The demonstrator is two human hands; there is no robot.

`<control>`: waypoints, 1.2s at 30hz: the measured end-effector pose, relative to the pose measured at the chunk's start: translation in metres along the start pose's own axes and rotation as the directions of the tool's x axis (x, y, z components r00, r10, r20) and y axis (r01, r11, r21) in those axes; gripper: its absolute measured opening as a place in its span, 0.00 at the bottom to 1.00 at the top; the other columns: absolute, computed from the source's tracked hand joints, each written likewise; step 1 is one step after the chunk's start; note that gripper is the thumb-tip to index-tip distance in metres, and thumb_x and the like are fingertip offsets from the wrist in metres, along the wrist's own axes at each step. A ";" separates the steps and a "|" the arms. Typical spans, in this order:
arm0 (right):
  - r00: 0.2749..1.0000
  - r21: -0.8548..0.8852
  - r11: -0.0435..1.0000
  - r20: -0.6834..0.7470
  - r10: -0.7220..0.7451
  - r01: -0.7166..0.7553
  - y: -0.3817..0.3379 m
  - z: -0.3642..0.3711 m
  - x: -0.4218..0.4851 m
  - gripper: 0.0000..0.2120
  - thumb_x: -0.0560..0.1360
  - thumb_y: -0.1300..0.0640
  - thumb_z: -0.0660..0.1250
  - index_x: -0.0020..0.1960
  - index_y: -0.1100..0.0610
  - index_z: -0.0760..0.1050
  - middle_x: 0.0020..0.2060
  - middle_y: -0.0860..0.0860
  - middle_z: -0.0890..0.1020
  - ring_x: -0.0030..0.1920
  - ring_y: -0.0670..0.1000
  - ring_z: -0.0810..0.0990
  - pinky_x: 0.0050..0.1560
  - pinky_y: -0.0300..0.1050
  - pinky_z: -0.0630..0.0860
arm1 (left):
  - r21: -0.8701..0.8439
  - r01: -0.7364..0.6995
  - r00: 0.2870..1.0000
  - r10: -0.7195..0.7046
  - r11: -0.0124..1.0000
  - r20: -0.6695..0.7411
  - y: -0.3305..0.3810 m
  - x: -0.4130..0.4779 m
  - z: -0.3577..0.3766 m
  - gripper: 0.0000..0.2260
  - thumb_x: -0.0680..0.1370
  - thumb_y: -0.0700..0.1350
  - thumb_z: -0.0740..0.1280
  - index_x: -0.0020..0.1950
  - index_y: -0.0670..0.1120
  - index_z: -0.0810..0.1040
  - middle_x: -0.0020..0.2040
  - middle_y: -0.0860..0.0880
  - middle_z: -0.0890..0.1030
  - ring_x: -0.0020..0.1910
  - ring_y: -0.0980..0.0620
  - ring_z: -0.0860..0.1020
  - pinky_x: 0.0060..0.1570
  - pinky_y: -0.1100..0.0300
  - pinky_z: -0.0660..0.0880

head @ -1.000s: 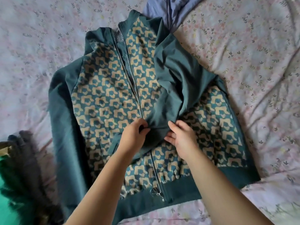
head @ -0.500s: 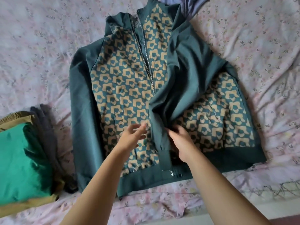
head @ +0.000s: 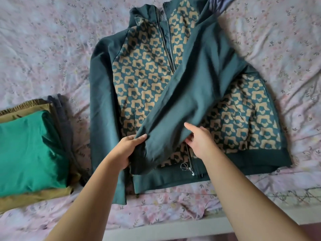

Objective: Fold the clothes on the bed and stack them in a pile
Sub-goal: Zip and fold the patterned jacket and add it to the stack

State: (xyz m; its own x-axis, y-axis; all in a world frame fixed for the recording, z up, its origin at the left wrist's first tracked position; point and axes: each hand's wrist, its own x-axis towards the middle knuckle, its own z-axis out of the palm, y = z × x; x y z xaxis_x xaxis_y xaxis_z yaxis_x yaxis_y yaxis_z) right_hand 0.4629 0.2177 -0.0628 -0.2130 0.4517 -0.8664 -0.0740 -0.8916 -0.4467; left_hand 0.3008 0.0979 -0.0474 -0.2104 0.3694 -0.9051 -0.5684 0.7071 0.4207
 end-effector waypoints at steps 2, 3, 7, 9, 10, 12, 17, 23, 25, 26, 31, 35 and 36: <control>0.981 0.229 0.973 0.195 -0.014 -0.032 -0.001 0.000 -0.002 0.09 0.76 0.64 0.61 0.53 0.57 0.76 0.47 0.52 0.84 0.47 0.49 0.83 0.46 0.43 0.80 | -0.068 -0.043 0.999 0.043 0.997 -0.009 -0.007 0.000 -0.011 0.07 0.77 0.44 0.64 0.40 0.46 0.78 0.34 0.48 0.82 0.31 0.52 0.80 0.34 0.61 0.77; 0.975 0.256 0.966 0.220 -0.032 -0.027 0.000 -0.002 -0.004 0.10 0.77 0.65 0.60 0.55 0.57 0.76 0.49 0.52 0.84 0.47 0.49 0.83 0.44 0.43 0.81 | -0.081 -0.073 0.996 0.069 0.994 -0.053 -0.012 0.000 -0.014 0.08 0.77 0.45 0.64 0.38 0.46 0.76 0.33 0.48 0.80 0.30 0.52 0.78 0.33 0.61 0.74; 0.998 -0.033 0.997 0.021 0.064 -0.063 0.023 -0.017 -0.010 0.04 0.79 0.61 0.59 0.49 0.55 0.71 0.55 0.56 0.79 0.45 0.53 0.80 0.43 0.52 0.77 | 0.119 -0.110 0.941 0.142 0.987 -0.308 -0.028 -0.005 -0.017 0.14 0.80 0.49 0.60 0.34 0.47 0.70 0.30 0.50 0.69 0.28 0.55 0.66 0.21 0.69 0.63; 0.987 -0.204 0.968 0.037 0.157 -0.146 0.034 -0.018 -0.018 0.02 0.78 0.57 0.61 0.49 0.55 0.69 0.54 0.56 0.78 0.48 0.54 0.79 0.55 0.57 0.73 | 0.155 -0.115 0.936 0.159 0.981 -0.313 -0.031 -0.011 -0.012 0.14 0.80 0.49 0.59 0.36 0.48 0.70 0.29 0.51 0.68 0.27 0.55 0.66 0.20 0.71 0.62; 0.980 -0.282 0.946 0.069 0.186 -0.159 0.040 -0.017 -0.024 0.04 0.78 0.56 0.62 0.51 0.55 0.69 0.53 0.55 0.79 0.49 0.53 0.79 0.60 0.57 0.70 | 0.161 -0.121 0.942 0.165 0.979 -0.292 -0.032 -0.014 -0.010 0.13 0.80 0.50 0.59 0.38 0.48 0.71 0.30 0.51 0.69 0.27 0.56 0.67 0.21 0.70 0.63; 0.980 -0.329 0.936 0.105 0.170 -0.127 0.049 -0.011 -0.035 0.06 0.77 0.60 0.63 0.53 0.58 0.69 0.52 0.54 0.80 0.51 0.54 0.79 0.63 0.54 0.68 | 0.157 -0.157 0.948 0.193 0.975 -0.253 -0.031 -0.021 -0.006 0.07 0.78 0.48 0.63 0.43 0.46 0.74 0.32 0.51 0.72 0.24 0.61 0.71 0.21 0.70 0.65; 0.996 -0.143 0.989 0.078 0.036 -0.025 0.050 -0.004 -0.048 0.05 0.76 0.68 0.61 0.49 0.60 0.71 0.44 0.55 0.82 0.39 0.51 0.82 0.41 0.44 0.79 | 0.264 -0.227 0.883 0.313 0.937 -0.351 -0.023 -0.036 -0.006 0.02 0.75 0.42 0.67 0.44 0.47 0.75 0.38 0.50 0.78 0.36 0.54 0.75 0.33 0.63 0.70; 0.996 0.050 0.998 -0.074 -0.042 0.046 -0.002 -0.008 -0.044 0.06 0.75 0.68 0.62 0.46 0.59 0.69 0.30 0.53 0.82 0.25 0.48 0.81 0.26 0.37 0.76 | 0.038 -0.268 0.928 0.268 0.963 -0.258 0.033 -0.041 0.033 0.04 0.78 0.45 0.63 0.48 0.46 0.75 0.40 0.48 0.78 0.32 0.55 0.78 0.33 0.59 0.75; 0.992 0.182 0.980 -0.113 -0.055 0.075 -0.034 -0.013 -0.033 0.06 0.76 0.68 0.61 0.43 0.59 0.68 0.25 0.52 0.81 0.24 0.47 0.80 0.25 0.36 0.75 | -0.162 -0.283 0.958 0.274 0.945 -0.080 0.062 -0.038 0.053 0.05 0.80 0.43 0.60 0.50 0.44 0.74 0.40 0.46 0.79 0.31 0.54 0.80 0.32 0.60 0.77; 0.991 0.268 0.959 -0.115 -0.064 0.093 -0.050 -0.017 -0.027 0.06 0.77 0.68 0.59 0.43 0.60 0.70 0.25 0.51 0.81 0.25 0.46 0.81 0.26 0.35 0.76 | -0.242 -0.294 0.953 0.304 0.924 0.003 0.076 -0.035 0.063 0.05 0.80 0.43 0.58 0.51 0.44 0.73 0.40 0.45 0.80 0.32 0.53 0.81 0.33 0.61 0.77; 0.970 0.303 0.924 -0.142 -0.198 0.233 -0.116 -0.040 0.007 0.09 0.80 0.61 0.54 0.60 0.59 0.65 0.51 0.58 0.78 0.45 0.51 0.81 0.50 0.44 0.75 | 0.178 -0.468 0.869 0.487 0.865 -0.082 0.106 0.001 0.119 0.05 0.79 0.42 0.62 0.54 0.47 0.73 0.49 0.47 0.81 0.43 0.55 0.80 0.41 0.62 0.74; 0.906 -0.354 0.890 -0.200 -0.373 0.288 -0.122 -0.046 0.028 0.20 0.75 0.59 0.65 0.65 0.55 0.64 0.58 0.55 0.76 0.55 0.51 0.77 0.59 0.48 0.73 | 0.481 -0.311 0.885 0.435 0.820 -0.169 0.092 0.047 0.135 0.24 0.74 0.48 0.69 0.67 0.44 0.65 0.57 0.47 0.74 0.55 0.50 0.75 0.57 0.53 0.74; 0.915 -0.416 0.871 -0.183 -0.360 0.259 -0.120 -0.044 0.033 0.24 0.74 0.56 0.67 0.67 0.56 0.63 0.59 0.53 0.75 0.56 0.50 0.75 0.61 0.49 0.72 | 0.422 -0.276 0.913 0.373 0.863 -0.165 0.090 0.054 0.137 0.28 0.72 0.51 0.71 0.67 0.43 0.65 0.57 0.48 0.74 0.55 0.50 0.75 0.58 0.53 0.74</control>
State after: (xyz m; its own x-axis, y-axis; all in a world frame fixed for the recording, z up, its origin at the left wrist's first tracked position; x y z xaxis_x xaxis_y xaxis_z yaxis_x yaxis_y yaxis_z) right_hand 0.5076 0.3407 -0.0477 0.0105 0.7398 -0.6728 0.2857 -0.6470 -0.7070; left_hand 0.3473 0.2642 -0.0505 -0.5352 0.5016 -0.6798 -0.0967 0.7630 0.6391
